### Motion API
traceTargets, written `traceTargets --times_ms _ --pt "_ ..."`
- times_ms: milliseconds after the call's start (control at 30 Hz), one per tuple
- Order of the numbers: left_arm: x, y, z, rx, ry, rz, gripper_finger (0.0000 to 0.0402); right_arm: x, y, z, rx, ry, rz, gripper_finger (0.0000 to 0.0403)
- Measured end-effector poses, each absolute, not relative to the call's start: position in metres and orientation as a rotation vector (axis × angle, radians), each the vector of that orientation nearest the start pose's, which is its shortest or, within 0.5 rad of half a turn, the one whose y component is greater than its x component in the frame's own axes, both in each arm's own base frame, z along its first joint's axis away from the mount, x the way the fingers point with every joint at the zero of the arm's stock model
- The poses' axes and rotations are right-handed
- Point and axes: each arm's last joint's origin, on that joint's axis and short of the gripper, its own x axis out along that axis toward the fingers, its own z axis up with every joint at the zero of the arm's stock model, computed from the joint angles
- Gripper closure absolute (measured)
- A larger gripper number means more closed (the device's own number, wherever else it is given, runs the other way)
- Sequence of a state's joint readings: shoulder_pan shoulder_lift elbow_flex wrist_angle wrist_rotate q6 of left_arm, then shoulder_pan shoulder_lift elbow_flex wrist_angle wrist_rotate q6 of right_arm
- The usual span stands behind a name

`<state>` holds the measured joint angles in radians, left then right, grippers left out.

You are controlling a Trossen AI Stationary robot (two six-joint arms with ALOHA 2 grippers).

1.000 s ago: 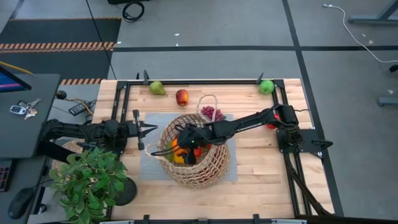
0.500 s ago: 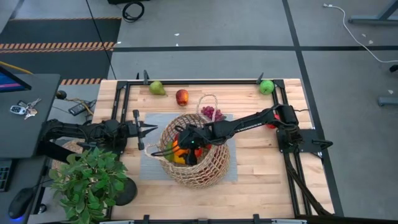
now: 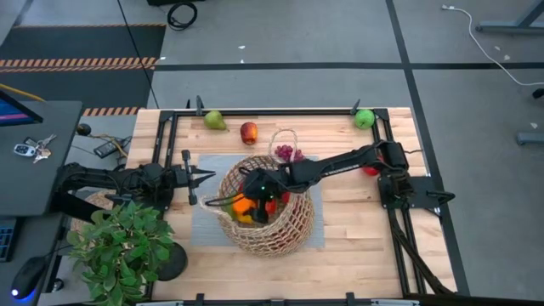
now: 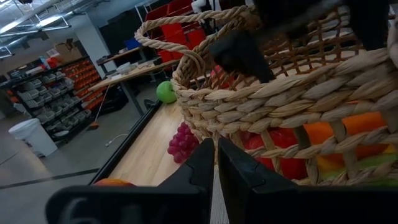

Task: Build produce basket
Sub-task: Put the red apple into the brown basket

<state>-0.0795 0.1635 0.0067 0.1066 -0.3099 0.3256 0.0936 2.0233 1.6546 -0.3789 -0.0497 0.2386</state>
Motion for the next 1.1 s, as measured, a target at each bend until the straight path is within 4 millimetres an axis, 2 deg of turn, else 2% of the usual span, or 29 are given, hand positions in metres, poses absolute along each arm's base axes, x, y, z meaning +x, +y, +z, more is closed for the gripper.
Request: traceTargets --times_ms 167,267,433,600,667,800,1100 --pt "0.106 0.0 0.163 0.334 0.086 0.22 0.0369 0.451 0.039 0.288 0.177 0.683 -0.005 0.0019" --pt "0.106 0.0 0.163 0.334 0.087 0.22 0.0366 0.444 0.044 0.317 0.132 0.622 -0.036 0.0019" --pt "0.106 0.0 0.163 0.334 0.087 0.22 0.0368 0.407 0.049 0.362 0.036 0.587 -0.172 0.0019" --pt "0.106 0.0 0.163 0.334 0.087 0.22 0.0372 0.359 0.056 0.386 -0.012 0.609 -0.368 0.0019" --pt "0.106 0.0 0.163 0.334 0.087 0.22 0.0371 0.34 0.061 0.387 -0.018 0.626 -0.419 0.0019" --pt "0.106 0.0 0.163 0.334 0.087 0.22 0.0366 0.305 0.066 0.375 -0.004 0.672 -0.511 0.0019" --pt "0.106 0.0 0.163 0.334 0.086 0.22 0.0373 0.239 0.059 0.325 0.107 0.697 -0.669 0.0019"
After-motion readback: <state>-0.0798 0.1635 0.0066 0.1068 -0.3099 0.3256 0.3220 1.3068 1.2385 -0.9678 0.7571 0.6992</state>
